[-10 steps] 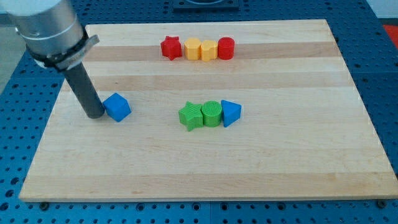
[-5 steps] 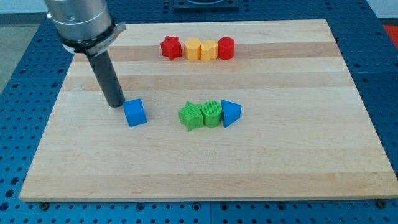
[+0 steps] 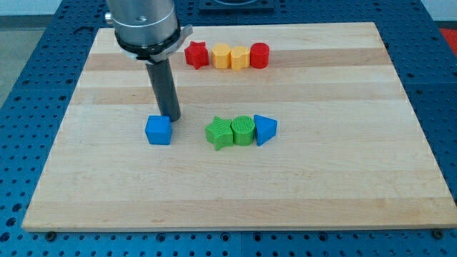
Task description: Slide blue cube to the green star
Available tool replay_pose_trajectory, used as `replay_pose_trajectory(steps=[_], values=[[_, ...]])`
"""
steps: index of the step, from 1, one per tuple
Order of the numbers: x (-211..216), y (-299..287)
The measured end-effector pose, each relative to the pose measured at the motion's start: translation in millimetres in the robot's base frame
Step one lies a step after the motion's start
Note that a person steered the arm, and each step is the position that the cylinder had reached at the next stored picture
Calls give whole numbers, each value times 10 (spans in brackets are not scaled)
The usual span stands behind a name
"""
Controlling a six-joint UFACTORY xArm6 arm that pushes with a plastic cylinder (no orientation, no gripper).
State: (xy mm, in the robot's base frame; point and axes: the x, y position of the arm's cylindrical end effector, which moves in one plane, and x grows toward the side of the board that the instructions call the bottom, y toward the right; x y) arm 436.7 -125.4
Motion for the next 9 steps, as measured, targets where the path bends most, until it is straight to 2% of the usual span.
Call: replay_pose_trajectory(steps=[2,3,5,9], values=[[-1,-901],[75,-944],[282,-648],[297,62]])
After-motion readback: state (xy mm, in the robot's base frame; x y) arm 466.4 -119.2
